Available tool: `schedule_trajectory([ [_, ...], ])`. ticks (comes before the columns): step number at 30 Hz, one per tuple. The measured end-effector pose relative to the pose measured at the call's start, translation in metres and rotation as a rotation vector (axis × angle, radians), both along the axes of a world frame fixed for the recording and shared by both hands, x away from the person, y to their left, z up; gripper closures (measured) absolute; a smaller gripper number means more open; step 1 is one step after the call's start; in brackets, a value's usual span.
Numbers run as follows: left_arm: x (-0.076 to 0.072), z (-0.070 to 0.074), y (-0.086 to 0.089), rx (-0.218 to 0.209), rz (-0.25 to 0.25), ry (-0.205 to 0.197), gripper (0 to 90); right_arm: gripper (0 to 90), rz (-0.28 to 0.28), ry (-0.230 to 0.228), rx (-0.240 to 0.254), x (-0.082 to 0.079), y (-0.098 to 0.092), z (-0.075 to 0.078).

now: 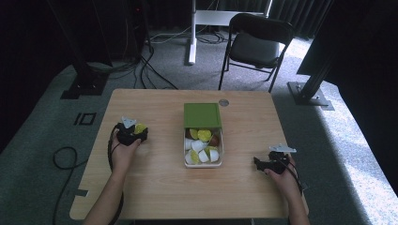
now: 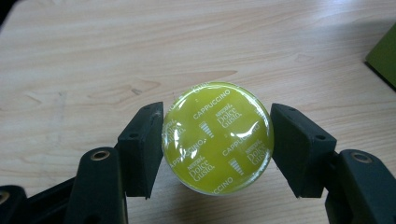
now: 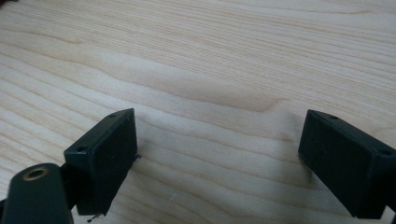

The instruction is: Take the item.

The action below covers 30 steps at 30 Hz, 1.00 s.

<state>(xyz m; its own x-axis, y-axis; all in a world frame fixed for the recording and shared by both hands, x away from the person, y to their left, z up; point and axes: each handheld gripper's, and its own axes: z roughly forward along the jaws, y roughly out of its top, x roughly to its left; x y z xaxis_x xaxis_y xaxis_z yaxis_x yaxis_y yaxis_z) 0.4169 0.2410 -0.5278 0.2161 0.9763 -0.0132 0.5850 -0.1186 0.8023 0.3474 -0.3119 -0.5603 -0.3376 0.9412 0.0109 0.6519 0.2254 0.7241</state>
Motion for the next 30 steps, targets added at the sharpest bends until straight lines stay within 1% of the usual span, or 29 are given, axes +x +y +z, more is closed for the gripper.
schedule_trajectory([
  [2,0.002,-0.003,0.001,0.007,-0.005,0.018,39.2,11.3,0.0,0.001,0.0,0.0,0.0,0.0],
  [4,0.004,-0.005,0.002,0.02,0.004,0.038,39.2,11.4,-0.001,0.001,0.0,0.0,0.0,0.0],
  [6,0.005,-0.008,0.002,0.013,0.006,0.054,39.2,11.4,0.0,0.001,0.0,0.0,0.0,0.0],
  [8,0.006,-0.008,0.002,0.012,0.002,0.048,39.1,11.4,0.0,0.001,0.0,0.0,0.0,0.0],
  [9,0.007,-0.008,0.002,0.011,-0.003,0.051,39.1,11.3,-0.001,0.001,0.0,0.0,0.0,0.0],
  [11,0.008,-0.008,0.001,0.025,-0.009,0.053,39.2,11.3,0.0,0.001,0.0,0.0,0.0,0.0],
  [15,0.008,-0.007,0.0,0.028,-0.014,0.054,38.9,11.3,-0.001,0.001,0.0,0.0,0.0,0.0],
  [19,0.006,-0.006,0.002,0.055,-0.04,0.058,37.6,11.4,0.0,0.001,0.0,0.0,0.0,0.0],
  [20,0.005,-0.005,0.003,0.055,-0.048,0.05,35.5,11.4,0.0,0.001,0.0,0.0,0.0,0.0],
  [21,0.004,-0.004,0.003,0.045,-0.049,0.037,35.3,11.4,0.0,0.001,0.0,0.0,0.0,0.0],
  [22,0.002,-0.002,0.004,0.044,-0.049,0.029,35.3,11.4,0.0,0.001,0.0,0.0,0.0,0.0],
  [24,0.0,0.002,0.005,0.05,-0.056,0.018,35.1,11.4,-0.001,0.001,0.0,0.0,0.0,0.0],
  [25,-0.002,0.003,0.006,0.041,-0.064,0.015,32.9,11.4,0.0,0.001,0.0,0.0,0.0,0.0],
  [27,-0.006,0.007,0.006,0.011,-0.087,-0.01,31.8,11.4,-0.001,0.001,0.0,0.0,0.0,0.0],
  [29,-0.01,0.01,0.005,0.001,-0.125,-0.037,31.7,11.4,0.0,0.001,0.0,0.0,0.0,0.0],
  [30,-0.012,0.011,0.004,0.002,-0.144,-0.044,31.4,11.4,0.0,0.0,0.0,0.0,0.0,0.0],
])
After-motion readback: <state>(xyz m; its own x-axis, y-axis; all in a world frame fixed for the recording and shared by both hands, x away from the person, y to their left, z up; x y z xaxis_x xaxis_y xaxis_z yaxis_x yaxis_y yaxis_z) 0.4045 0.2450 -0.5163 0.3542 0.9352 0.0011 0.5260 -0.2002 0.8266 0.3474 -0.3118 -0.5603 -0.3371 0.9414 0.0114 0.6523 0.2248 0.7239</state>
